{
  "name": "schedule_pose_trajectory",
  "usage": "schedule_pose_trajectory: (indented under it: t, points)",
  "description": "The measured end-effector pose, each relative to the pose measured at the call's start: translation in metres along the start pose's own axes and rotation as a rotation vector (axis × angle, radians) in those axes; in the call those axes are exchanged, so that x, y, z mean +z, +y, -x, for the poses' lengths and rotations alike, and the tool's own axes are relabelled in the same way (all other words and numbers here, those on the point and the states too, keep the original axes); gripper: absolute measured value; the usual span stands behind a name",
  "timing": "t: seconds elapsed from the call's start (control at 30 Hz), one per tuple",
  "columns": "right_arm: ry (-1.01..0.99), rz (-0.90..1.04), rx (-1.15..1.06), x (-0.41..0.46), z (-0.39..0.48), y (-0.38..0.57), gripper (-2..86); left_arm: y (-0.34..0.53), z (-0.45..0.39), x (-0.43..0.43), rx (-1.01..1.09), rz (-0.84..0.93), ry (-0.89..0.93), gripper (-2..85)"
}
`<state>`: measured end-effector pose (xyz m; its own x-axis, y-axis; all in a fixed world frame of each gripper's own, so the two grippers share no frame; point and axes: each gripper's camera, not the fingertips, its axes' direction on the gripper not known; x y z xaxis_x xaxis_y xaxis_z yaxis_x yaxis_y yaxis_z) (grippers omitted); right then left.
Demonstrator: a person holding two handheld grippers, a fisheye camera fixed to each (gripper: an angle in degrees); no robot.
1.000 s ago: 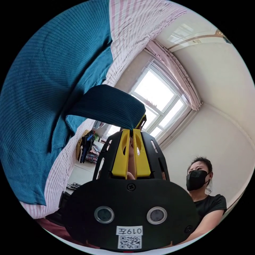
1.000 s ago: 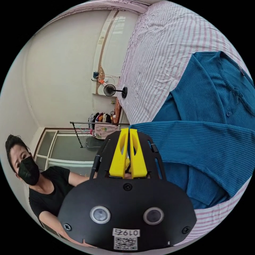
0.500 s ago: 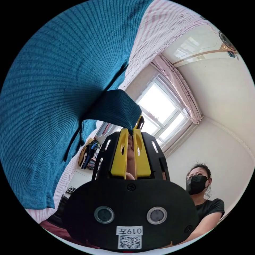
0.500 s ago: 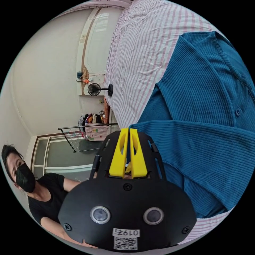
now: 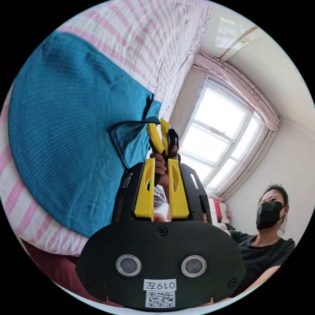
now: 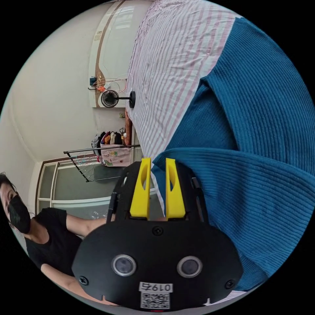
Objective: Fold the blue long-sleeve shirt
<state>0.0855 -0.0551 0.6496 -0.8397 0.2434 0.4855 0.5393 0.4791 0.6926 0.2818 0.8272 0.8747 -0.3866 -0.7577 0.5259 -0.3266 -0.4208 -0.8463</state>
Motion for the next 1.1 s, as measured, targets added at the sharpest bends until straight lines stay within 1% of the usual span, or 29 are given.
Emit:
schedule_pose_trajectory:
  t: [0.03,0.07,0.1,0.13,0.17,0.23,0.27,0.3,0.37,0.43,0.47,0.5,0.53,0.6,0.63,0.67,0.7,0.8,0.83,0.9,0.93,1.03,1.1]
  points:
    - [0.007,0.0,-0.007,0.004,0.003,0.001,8.2,-0.003,-0.013,-0.003,0.057,-0.02,-0.08,5.0]
    - [0.079,0.016,-0.021,0.012,0.008,0.002,8.5,-0.006,-0.021,-0.003,0.092,-0.023,-0.127,5.0]
    - [0.237,0.066,-0.089,0.024,0.02,0.004,8.6,-0.011,-0.037,-0.001,0.183,0.003,-0.26,5.0]
    - [0.315,0.096,-0.124,0.032,0.026,0.004,8.7,-0.017,-0.052,0.006,0.273,0.049,-0.4,4.8]
    - [0.402,0.148,-0.174,0.046,0.035,0.006,9.0,-0.019,-0.058,0.01,0.306,0.067,-0.448,4.7]
    - [0.438,0.181,-0.233,0.065,0.048,0.008,8.1,-0.026,-0.081,0.027,0.452,0.137,-0.594,3.5]
    - [0.466,0.144,-0.257,0.071,0.057,0.012,6.7,-0.028,-0.086,0.032,0.481,0.147,-0.616,3.1]
    - [0.494,0.062,-0.264,0.073,0.066,0.02,4.8,-0.032,-0.096,0.04,0.53,0.16,-0.642,2.5]
    - [0.564,-0.047,-0.248,0.076,0.075,0.037,1.9,-0.04,-0.11,0.059,0.591,0.217,-0.683,1.9]
    - [0.655,-0.148,-0.208,0.079,0.079,0.062,0.2,-0.046,-0.124,0.098,0.702,0.356,-0.796,1.5]
    - [0.722,-0.201,-0.177,0.08,0.081,0.08,-0.4,-0.046,-0.126,0.109,0.726,0.401,-0.822,1.4]
    - [0.822,-0.252,-0.125,0.08,0.082,0.098,-0.6,-0.046,-0.127,0.13,0.768,0.483,-0.876,1.3]
    - [0.869,-0.279,-0.097,0.079,0.082,0.108,-0.7,-0.043,-0.13,0.148,0.81,0.526,-0.908,1.3]
    - [0.972,-0.388,0.03,0.07,0.08,0.143,-0.8,-0.041,-0.13,0.167,0.833,0.56,-0.92,1.2]
    - [1.006,-0.412,0.069,0.067,0.079,0.151,-0.8,-0.041,-0.128,0.176,0.822,0.579,-0.939,1.2]
    - [1.095,-0.45,0.12,0.063,0.08,0.166,-0.8,-0.041,-0.127,0.18,0.814,0.583,-0.953,1.2]
    - [1.183,-0.476,0.153,0.061,0.081,0.179,-0.7,-0.039,-0.125,0.186,0.798,0.59,-0.979,1.1]
    - [1.327,-0.519,0.213,0.055,0.08,0.202,0.3,-0.03,-0.124,0.196,0.763,0.618,-1.021,1.0]
    - [1.36,-0.516,0.214,0.056,0.079,0.205,0.6,-0.026,-0.131,0.198,0.763,0.595,-1.02,1.1]
    - [1.473,-0.487,0.198,0.058,0.073,0.21,4.8,-0.017,-0.149,0.201,0.799,0.537,-1.001,1.2]
    - [1.491,-0.479,0.188,0.059,0.071,0.211,5.6,-0.009,-0.161,0.206,0.828,0.506,-0.977,1.2]
    - [1.564,-0.373,0.114,0.069,0.059,0.208,7.1,0.013,-0.181,0.242,0.929,0.539,-0.96,1.1]
    - [1.648,-0.306,0.041,0.081,0.054,0.207,6.9,0.024,-0.186,0.269,0.986,0.569,-0.951,1.1]
